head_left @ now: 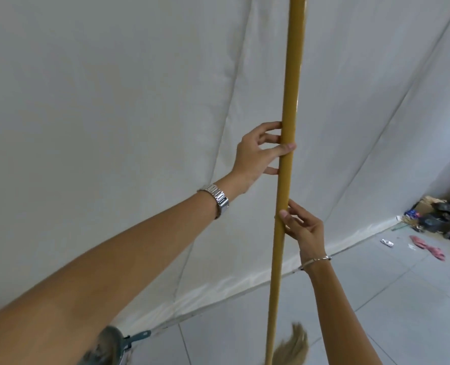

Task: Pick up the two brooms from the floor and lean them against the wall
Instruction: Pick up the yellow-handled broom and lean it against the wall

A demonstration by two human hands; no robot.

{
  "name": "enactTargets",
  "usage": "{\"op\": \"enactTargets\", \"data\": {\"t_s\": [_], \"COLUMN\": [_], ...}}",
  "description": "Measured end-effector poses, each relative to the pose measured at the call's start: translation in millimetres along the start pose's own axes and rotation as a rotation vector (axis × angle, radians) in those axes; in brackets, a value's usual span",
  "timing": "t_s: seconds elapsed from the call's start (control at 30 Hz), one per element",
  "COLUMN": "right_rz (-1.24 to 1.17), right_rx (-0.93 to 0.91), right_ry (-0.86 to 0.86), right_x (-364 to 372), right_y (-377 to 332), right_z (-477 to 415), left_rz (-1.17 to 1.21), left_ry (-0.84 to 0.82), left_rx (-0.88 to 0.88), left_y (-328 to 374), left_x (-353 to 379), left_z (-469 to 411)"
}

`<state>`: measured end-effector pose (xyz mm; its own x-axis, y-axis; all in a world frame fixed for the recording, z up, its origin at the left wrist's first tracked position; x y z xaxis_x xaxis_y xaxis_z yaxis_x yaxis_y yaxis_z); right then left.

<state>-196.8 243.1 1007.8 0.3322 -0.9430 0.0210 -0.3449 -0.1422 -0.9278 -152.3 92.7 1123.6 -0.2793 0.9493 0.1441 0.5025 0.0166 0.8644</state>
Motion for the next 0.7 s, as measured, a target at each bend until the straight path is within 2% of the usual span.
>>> {"op": "enactTargets", "data": {"t_s": [0.2, 0.33, 0.57, 0.7], "right_rz": [-0.141, -0.239, -0.372, -0.421], "right_rx": [-0.018, 0.004, 0.053, 0.082], "right_ry": [-0.091, -0.18, -0.333, -0.426], "right_x": [48, 111, 264, 377], "right_y": [-64, -83, -108, -111], "right_z": [2, 8, 46, 87], "left_rz": [-0.085, -0.188, -0.316, -0.397], "left_ry": [-0.1, -0.056, 0.096, 0.15], "left_rx": [0.029, 0.064, 0.082, 0.05], "left_y": [89, 134, 196, 228], "left_x": [-18, -64, -193, -298], "left_z": [-6, 5, 50, 93]}}
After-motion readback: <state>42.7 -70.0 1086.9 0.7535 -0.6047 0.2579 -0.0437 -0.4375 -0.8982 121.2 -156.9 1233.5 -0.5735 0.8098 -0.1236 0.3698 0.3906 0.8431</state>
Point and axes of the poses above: each hand's wrist, its own z-axis away from the middle knuckle, its own x-axis out of the palm, y = z × x, the point moved 7 cm from there along -z, towards the middle knuckle
